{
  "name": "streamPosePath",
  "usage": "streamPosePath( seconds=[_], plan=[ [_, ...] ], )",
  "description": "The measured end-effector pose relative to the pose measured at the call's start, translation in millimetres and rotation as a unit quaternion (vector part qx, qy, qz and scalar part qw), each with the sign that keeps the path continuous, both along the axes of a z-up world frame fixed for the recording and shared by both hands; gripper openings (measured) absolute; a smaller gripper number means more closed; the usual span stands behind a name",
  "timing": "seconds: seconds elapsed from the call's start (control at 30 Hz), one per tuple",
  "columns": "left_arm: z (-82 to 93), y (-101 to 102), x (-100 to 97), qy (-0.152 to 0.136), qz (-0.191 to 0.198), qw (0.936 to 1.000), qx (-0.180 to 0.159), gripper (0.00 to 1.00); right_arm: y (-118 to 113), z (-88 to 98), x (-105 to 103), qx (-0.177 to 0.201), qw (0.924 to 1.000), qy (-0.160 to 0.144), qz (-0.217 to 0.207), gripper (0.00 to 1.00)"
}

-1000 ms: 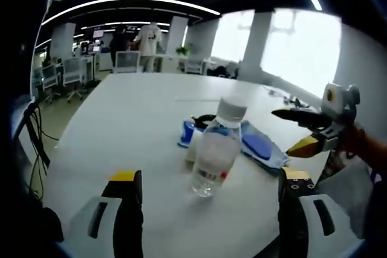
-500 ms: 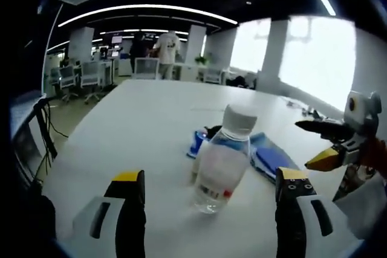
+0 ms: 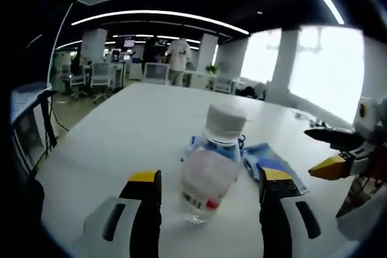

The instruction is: Arrange the tabletop items into an orderly group along one side of the table until the central work area is clear of visible clutter.

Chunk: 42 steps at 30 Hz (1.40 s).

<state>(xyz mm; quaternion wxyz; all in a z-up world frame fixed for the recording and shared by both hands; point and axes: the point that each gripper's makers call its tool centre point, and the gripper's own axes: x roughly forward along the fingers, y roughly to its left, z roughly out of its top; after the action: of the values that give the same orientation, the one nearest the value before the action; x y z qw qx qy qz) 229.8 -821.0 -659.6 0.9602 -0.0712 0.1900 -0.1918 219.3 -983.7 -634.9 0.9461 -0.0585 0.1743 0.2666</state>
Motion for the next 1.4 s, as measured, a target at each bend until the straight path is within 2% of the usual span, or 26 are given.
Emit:
streamPosePath(
  seconds=[0.13, 0.27, 0.63, 0.7, 1.0, 1.17, 1.4],
  plan=[
    [-3.8, 0, 3.4, -0.003, 0.010, 0.9999, 0.006, 0.60, -4, -0.5, 0, 0.000, 1.0000, 0.002, -0.005, 0.98],
    [-10.5, -3, 6.0, 0.010, 0.017, 0.9998, 0.011, 0.58, -6, -1.1, 1, 0.002, 0.9999, 0.003, -0.010, 0.98],
    [-18.7, -6, 15.3, 0.016, 0.027, 0.9992, 0.023, 0.55, -7, -4.3, 2, 0.006, 0.9998, 0.007, -0.015, 0.97],
    [-18.3, -5, 16.6, 0.009, 0.031, 0.9991, 0.026, 0.53, -7, -5.1, 2, 0.006, 0.9998, 0.009, -0.015, 0.97],
    [-22.3, -9, 21.5, 0.005, 0.029, 0.9985, 0.046, 0.44, -8, -7.2, 3, 0.010, 0.9996, 0.013, -0.021, 0.96],
    [-21.9, -9, 23.7, 0.002, 0.027, 0.9981, 0.056, 0.43, -8, -8.6, 3, 0.013, 0.9995, 0.016, -0.023, 0.95],
    [-22.4, -10, 23.7, -0.006, -0.004, 0.9965, 0.083, 0.42, -10, -9.5, 3, 0.017, 0.9993, 0.018, -0.026, 0.95]
  ],
)
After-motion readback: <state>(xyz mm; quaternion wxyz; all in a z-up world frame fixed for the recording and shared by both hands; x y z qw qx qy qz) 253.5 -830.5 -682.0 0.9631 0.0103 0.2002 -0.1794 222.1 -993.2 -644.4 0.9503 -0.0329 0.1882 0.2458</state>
